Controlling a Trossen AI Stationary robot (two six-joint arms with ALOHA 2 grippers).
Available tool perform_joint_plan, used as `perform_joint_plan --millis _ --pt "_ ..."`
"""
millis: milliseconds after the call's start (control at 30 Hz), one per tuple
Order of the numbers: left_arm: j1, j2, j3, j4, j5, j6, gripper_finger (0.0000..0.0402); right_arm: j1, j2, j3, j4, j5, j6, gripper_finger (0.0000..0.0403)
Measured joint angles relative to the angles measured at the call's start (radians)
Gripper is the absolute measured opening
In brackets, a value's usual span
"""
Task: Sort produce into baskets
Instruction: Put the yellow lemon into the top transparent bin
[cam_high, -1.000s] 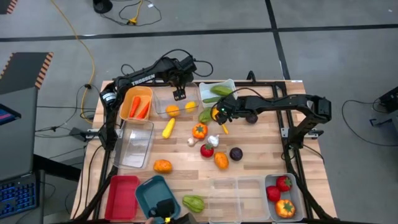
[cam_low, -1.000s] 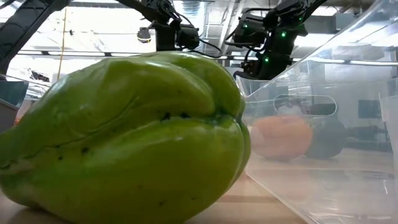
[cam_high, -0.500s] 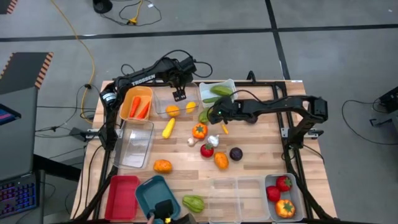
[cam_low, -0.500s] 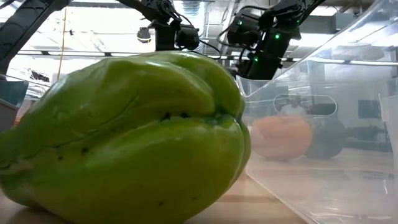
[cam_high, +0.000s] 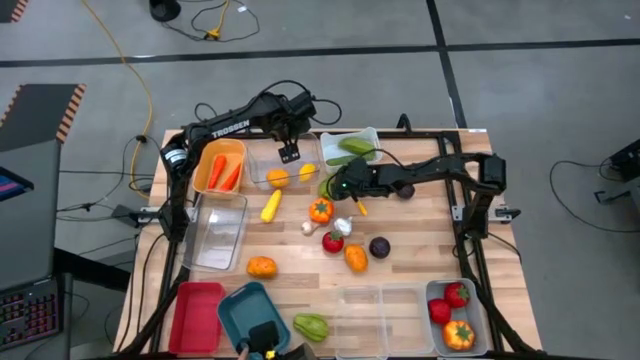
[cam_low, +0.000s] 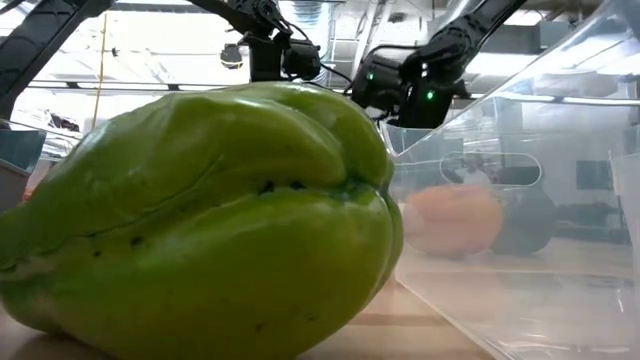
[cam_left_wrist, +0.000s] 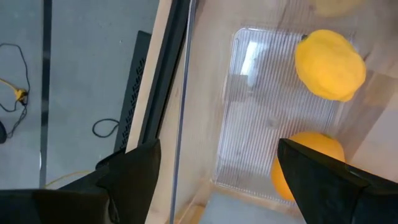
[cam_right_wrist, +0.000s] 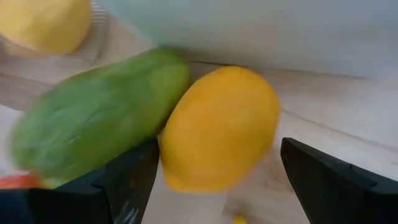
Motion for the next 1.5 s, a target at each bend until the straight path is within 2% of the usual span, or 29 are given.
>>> perform_joint_plan --millis 167,433,600,800,1000,1133,1300,1500 --pt "0.000 0.000 0.000 0.002 0.000 0.000 0.0310 -0.004 0.039 0.000 0.027 0.000 0.000 0.0341" --pt "0.000 0.000 0.000 0.003 -0.001 0.001 0.0310 -0.004 0.047 0.000 0.035 -0.003 -0.002 0.0271" --pt "0.000 0.000 0.000 -0.001 -0.004 0.043 0.0310 -0.004 0.046 0.001 0.035 -0.029 -0.007 0.0243" --pt "0.000 -0.002 0.021 -0.066 -0.007 0.053 0.0310 0.002 0.009 0.001 0.011 -0.083 -0.040 0.0238" --pt "-0.002 -0.011 0.081 -0.138 0.006 0.052 0.0310 0.021 -0.106 0.000 -0.081 -0.085 -0.095 0.0237" --pt "-0.007 -0.051 0.094 -0.167 0.036 0.032 0.0310 0.036 -0.188 0.000 -0.079 -0.078 -0.168 0.0239" --pt "-0.019 -0.130 0.095 -0.203 0.073 -0.028 0.0310 0.038 -0.256 0.000 -0.031 -0.077 -0.294 0.0242" --pt "-0.057 -0.242 0.073 -0.259 0.079 -0.152 0.0310 0.027 -0.265 0.000 0.151 -0.075 -0.451 0.0243"
